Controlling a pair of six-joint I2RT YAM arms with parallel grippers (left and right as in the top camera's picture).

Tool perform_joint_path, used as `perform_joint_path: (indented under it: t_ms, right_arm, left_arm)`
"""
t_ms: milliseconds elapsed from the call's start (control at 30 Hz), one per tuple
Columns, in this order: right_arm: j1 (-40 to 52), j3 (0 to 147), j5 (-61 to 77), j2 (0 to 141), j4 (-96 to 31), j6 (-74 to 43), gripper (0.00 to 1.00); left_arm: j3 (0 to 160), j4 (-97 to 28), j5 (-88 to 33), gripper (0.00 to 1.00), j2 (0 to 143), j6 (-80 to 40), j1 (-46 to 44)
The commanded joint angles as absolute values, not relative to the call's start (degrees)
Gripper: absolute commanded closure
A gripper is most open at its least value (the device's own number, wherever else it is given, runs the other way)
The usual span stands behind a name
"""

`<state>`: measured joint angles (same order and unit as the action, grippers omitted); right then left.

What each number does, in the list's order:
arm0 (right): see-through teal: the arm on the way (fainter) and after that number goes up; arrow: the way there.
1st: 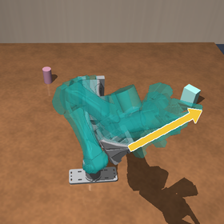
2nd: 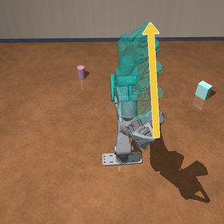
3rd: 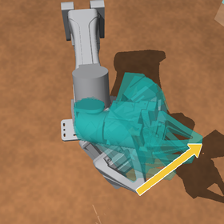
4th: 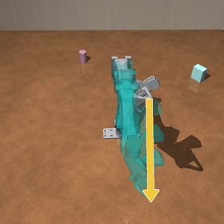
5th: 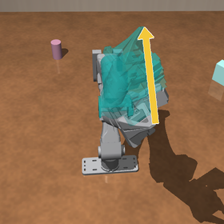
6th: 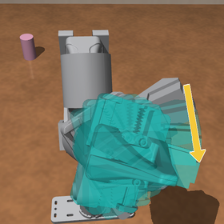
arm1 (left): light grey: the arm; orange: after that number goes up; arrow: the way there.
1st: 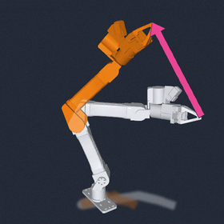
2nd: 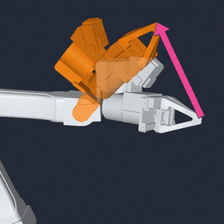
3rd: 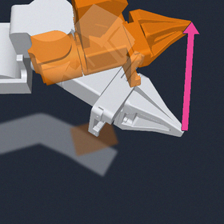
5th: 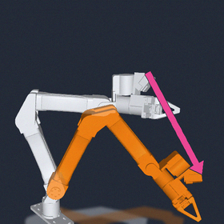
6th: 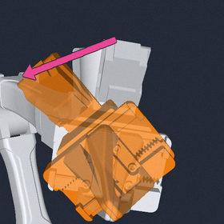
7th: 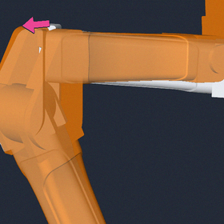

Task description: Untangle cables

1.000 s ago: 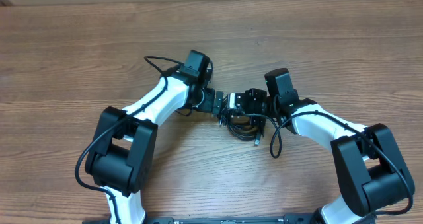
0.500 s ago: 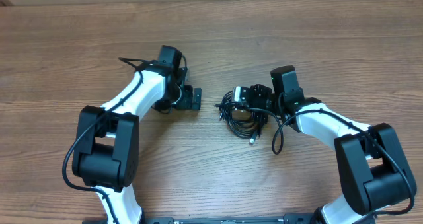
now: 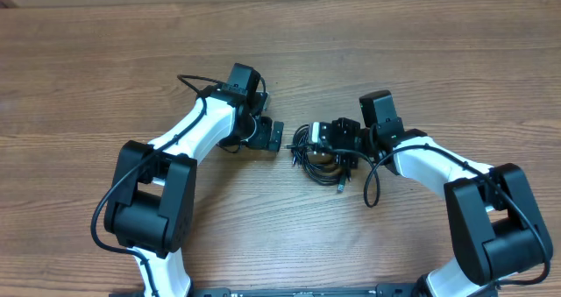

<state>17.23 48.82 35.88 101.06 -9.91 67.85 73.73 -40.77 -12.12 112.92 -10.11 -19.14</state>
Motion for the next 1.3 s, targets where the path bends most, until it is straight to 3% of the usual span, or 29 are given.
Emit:
perform_joint_path:
  t_ms: [0, 400, 1267]
  right_arm:
    - [16.8, 49.8, 33.4, 101.6, -10.9, 72.5, 0.96]
    - [16.8, 49.8, 20.9, 101.5, -12.6, 70.3, 0.96]
    - [14.4, 49.8, 10.5, 97.1, -21.6, 69.0, 0.96]
  left_arm:
    - [72.1, -41.0, -14.1, 0.01, 114.7, -9.4, -19.2]
    - [72.1, -40.6, -15.1, 0.00, 114.7, -9.4, -19.2]
    - [72.1, -40.7, -15.1, 0.00, 114.7, -9.4, -19.2]
